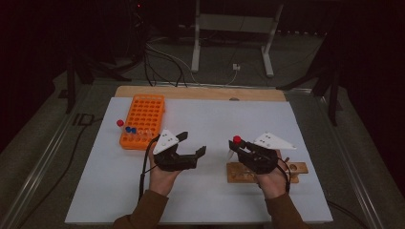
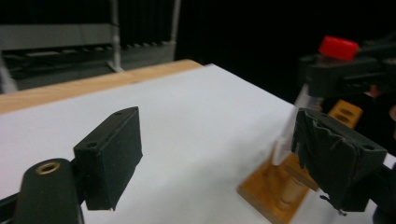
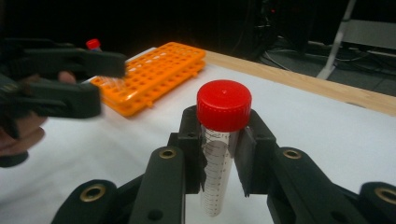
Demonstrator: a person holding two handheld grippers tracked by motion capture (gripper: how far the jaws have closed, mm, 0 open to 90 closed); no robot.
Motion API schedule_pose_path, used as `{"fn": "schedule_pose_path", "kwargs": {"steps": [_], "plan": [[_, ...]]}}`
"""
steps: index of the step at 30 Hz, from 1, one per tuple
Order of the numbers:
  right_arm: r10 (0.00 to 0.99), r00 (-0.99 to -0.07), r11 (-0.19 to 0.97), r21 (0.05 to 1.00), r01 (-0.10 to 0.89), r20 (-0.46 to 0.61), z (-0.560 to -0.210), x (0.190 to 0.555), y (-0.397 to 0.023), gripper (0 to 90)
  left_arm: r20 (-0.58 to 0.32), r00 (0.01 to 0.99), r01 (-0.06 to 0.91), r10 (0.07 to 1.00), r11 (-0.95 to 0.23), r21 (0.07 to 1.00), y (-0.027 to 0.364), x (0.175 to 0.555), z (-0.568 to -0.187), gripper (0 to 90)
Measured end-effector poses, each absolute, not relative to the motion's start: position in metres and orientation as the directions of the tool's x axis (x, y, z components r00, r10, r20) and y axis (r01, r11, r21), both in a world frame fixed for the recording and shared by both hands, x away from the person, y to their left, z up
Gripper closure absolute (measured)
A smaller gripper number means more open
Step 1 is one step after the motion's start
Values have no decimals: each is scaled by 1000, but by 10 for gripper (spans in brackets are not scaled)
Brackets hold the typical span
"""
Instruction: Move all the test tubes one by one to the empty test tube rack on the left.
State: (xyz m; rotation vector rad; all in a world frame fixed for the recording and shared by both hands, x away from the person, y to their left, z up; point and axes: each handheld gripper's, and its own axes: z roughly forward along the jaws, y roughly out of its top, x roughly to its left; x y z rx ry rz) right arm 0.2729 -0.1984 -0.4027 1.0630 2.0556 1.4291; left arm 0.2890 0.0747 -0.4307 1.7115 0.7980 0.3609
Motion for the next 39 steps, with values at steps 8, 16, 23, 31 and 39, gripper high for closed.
{"fn": "schedule_pose_path", "kwargs": {"steps": [8,16,23,31,39], "plan": [[758,-646,189,918,350,90,-406,271,-182,736,-104,762,303,640,-209,930,49,285,-435,250],[743,-663,193,918,346,94,-407,270,-172,736,-93,789,294,608,-240,925,33,282,-443,376],[724,-684,212,915,343,89,-409,269,-166,736,-100,821,280,562,-244,928,27,280,-445,625],[690,-715,212,912,350,114,-409,269,-171,497,-95,820,281,564,-253,926,30,281,-446,746],[741,-663,196,912,360,103,-409,271,-181,184,-93,787,297,610,-241,924,45,285,-445,747]]}}
